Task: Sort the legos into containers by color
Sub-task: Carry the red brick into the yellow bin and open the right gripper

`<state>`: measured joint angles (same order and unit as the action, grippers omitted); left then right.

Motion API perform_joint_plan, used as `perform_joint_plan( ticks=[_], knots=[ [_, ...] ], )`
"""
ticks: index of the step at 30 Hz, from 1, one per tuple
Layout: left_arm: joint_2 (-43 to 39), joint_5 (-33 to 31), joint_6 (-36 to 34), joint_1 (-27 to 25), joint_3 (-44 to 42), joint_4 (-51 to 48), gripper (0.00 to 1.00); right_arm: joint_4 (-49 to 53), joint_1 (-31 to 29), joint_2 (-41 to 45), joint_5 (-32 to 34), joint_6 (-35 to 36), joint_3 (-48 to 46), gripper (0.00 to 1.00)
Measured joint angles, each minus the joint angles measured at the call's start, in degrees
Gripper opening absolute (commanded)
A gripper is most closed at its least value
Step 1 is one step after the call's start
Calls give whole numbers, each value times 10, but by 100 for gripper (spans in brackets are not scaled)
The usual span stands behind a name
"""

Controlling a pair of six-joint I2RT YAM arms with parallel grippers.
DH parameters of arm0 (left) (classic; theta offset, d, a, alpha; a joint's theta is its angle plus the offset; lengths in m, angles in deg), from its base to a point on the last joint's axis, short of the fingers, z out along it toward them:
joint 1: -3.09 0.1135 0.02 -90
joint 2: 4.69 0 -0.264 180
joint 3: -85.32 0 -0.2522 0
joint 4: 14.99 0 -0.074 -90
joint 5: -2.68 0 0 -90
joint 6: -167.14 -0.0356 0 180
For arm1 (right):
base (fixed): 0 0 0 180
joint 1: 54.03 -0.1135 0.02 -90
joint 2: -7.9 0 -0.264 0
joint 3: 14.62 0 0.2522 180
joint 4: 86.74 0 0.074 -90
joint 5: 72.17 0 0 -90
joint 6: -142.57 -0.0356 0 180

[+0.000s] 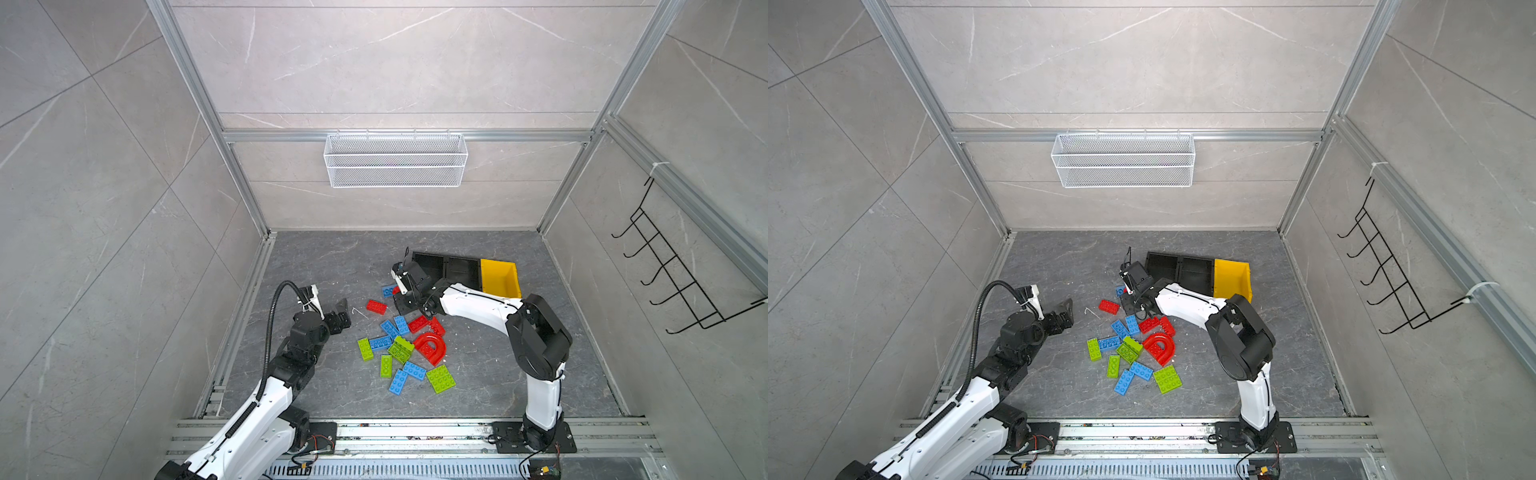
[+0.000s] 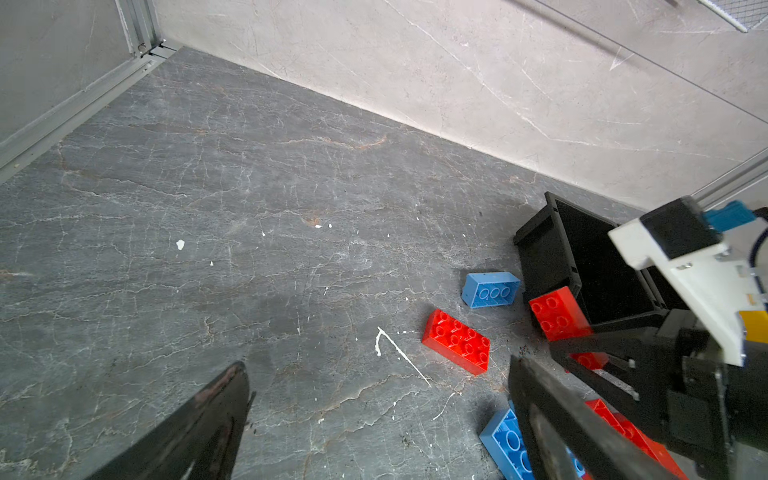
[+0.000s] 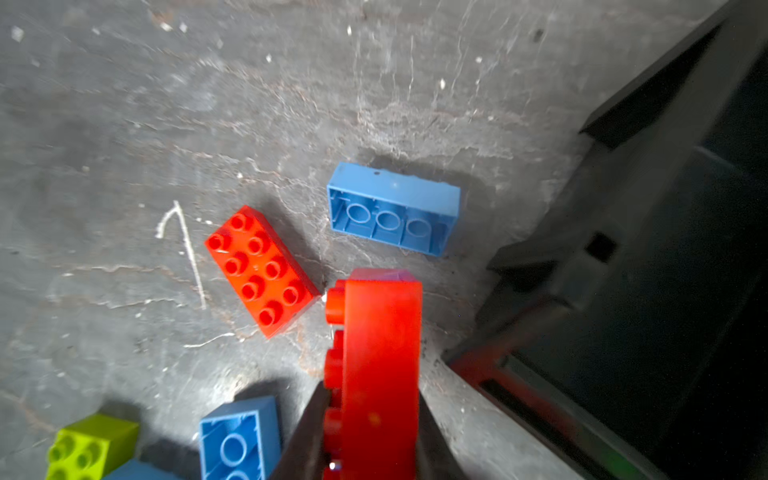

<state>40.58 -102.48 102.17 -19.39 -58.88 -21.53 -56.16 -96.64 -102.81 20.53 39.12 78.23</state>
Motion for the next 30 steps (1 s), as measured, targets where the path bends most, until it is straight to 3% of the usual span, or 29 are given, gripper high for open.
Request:
perform_joint_plan(
  ticks=[10,20,30],
  knots=[
    [5,1,0,0,0,0,100,0,47,108,-26,-3,-75,18],
    [6,1,0,0,0,0,99,24,272,266,-47,0,-165,17],
    [13,0,0,0,0,0,99,29,392,249,-66,0,-195,17]
  ],
)
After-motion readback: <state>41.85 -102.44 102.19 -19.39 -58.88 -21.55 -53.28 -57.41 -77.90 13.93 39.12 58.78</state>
